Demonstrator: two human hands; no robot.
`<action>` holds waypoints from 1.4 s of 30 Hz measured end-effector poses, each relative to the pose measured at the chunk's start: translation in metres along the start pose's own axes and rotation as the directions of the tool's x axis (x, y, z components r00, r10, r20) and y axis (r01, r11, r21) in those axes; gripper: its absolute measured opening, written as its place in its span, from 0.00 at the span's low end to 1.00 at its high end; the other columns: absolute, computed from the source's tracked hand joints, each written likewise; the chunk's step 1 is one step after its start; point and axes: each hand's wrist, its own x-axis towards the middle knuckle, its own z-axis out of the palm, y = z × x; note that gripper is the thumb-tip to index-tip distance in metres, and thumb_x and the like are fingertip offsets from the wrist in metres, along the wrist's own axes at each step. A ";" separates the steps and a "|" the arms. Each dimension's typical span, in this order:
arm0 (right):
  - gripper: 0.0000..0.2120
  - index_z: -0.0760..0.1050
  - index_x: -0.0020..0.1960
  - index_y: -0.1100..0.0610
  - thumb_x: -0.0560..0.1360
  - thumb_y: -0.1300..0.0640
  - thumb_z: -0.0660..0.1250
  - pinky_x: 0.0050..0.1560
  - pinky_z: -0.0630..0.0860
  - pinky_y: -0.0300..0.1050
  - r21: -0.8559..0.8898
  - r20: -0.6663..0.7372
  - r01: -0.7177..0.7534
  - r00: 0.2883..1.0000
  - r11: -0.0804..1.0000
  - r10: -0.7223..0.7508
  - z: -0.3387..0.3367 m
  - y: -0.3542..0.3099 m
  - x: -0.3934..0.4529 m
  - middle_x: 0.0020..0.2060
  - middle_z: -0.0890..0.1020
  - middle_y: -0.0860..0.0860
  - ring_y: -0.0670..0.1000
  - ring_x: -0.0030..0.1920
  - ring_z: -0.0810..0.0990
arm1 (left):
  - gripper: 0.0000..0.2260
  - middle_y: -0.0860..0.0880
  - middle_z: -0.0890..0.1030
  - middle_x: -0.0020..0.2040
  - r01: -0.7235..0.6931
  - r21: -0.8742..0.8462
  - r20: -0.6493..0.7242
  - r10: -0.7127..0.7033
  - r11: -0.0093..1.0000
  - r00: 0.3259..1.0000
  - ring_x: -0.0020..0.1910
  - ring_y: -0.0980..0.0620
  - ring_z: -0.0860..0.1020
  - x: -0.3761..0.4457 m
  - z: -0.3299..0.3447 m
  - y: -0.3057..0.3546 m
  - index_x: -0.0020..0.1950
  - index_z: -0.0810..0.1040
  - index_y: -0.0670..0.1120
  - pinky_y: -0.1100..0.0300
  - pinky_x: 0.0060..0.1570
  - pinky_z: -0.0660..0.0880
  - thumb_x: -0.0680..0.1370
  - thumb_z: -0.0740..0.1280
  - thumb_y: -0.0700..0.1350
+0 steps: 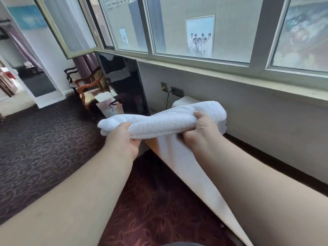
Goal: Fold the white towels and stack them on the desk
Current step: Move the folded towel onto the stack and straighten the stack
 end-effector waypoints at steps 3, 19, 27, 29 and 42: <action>0.16 0.76 0.57 0.62 0.70 0.61 0.74 0.54 0.81 0.61 -0.002 0.025 0.024 0.999 1.000 -0.024 0.029 -0.021 0.041 0.51 0.83 0.62 0.62 0.48 0.84 | 0.22 0.45 0.77 0.49 0.014 -0.023 0.012 -0.013 1.000 1.000 0.44 0.47 0.80 0.035 0.045 -0.002 0.68 0.66 0.49 0.54 0.34 0.80 0.76 0.69 0.39; 0.14 0.76 0.58 0.64 0.73 0.65 0.70 0.48 0.83 0.58 0.123 -0.110 0.345 0.937 0.930 -0.333 0.083 -0.099 0.196 0.45 0.86 0.61 0.61 0.42 0.87 | 0.08 0.44 0.80 0.49 0.209 0.186 0.309 -0.259 0.960 0.915 0.45 0.47 0.82 0.224 0.225 -0.057 0.50 0.71 0.45 0.55 0.37 0.81 0.75 0.69 0.40; 0.16 0.74 0.63 0.60 0.76 0.61 0.69 0.53 0.80 0.64 0.262 -0.291 0.529 0.841 0.807 -0.457 0.130 -0.123 0.257 0.51 0.84 0.61 0.63 0.48 0.85 | 0.06 0.41 0.83 0.50 0.286 0.386 0.470 -0.454 0.877 0.757 0.40 0.46 0.85 0.304 0.329 -0.070 0.50 0.73 0.43 0.54 0.37 0.82 0.76 0.69 0.39; 0.15 0.74 0.62 0.59 0.76 0.60 0.69 0.52 0.80 0.66 0.276 -0.330 0.571 0.812 0.773 -0.482 0.143 -0.122 0.270 0.52 0.84 0.60 0.63 0.49 0.85 | 0.07 0.42 0.84 0.50 0.286 0.435 0.491 -0.491 0.854 0.720 0.40 0.46 0.85 0.324 0.349 -0.069 0.52 0.74 0.43 0.53 0.36 0.82 0.77 0.68 0.39; 0.13 0.74 0.52 0.61 0.73 0.60 0.75 0.25 0.78 0.62 0.284 -0.500 0.653 0.726 0.702 -0.472 0.169 -0.118 0.323 0.43 0.82 0.62 0.66 0.26 0.82 | 0.11 0.44 0.83 0.49 0.407 0.564 0.402 -0.669 0.719 0.625 0.41 0.44 0.84 0.411 0.406 -0.092 0.54 0.76 0.45 0.45 0.42 0.83 0.75 0.73 0.43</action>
